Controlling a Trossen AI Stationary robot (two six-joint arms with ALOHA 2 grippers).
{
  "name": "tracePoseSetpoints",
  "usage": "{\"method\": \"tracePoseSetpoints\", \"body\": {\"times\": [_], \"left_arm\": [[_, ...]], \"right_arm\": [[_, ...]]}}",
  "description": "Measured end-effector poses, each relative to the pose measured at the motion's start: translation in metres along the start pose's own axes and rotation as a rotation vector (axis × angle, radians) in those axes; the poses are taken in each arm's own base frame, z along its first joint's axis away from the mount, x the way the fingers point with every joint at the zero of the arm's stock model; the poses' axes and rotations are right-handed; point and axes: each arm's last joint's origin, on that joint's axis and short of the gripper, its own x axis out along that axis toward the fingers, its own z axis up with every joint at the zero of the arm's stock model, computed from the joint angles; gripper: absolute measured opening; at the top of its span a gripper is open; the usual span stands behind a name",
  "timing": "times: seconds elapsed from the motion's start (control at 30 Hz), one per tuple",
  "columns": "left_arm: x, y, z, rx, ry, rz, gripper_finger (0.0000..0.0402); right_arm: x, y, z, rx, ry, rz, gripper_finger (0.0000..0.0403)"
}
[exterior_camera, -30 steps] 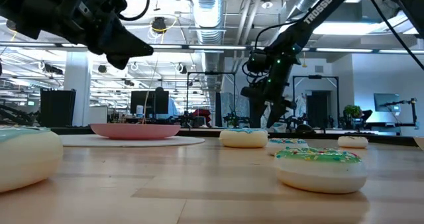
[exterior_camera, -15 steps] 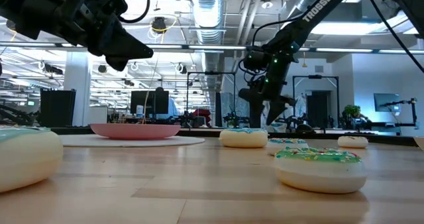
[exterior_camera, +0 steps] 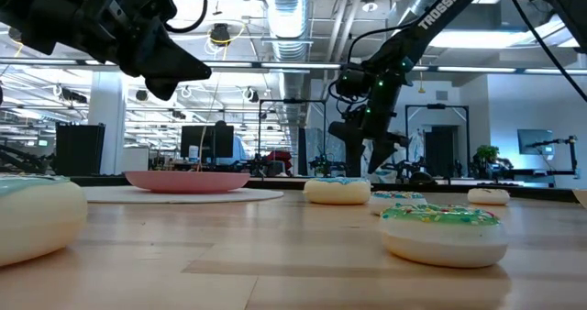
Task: Pick & Place donuts
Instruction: Put the large white donut onto the brown plate
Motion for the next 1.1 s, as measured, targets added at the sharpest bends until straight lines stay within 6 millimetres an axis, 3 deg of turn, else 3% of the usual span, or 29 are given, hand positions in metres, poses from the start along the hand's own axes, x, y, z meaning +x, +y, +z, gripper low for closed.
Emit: {"method": "tracePoseSetpoints", "body": {"times": [1.1], "left_arm": [[0.0, 0.0, -0.0001, 0.012, 0.001, 0.0, 0.0013]], "right_arm": [[-0.0007, 0.0036, 0.0064, -0.027, -0.046, 0.096, 0.0248]]}}
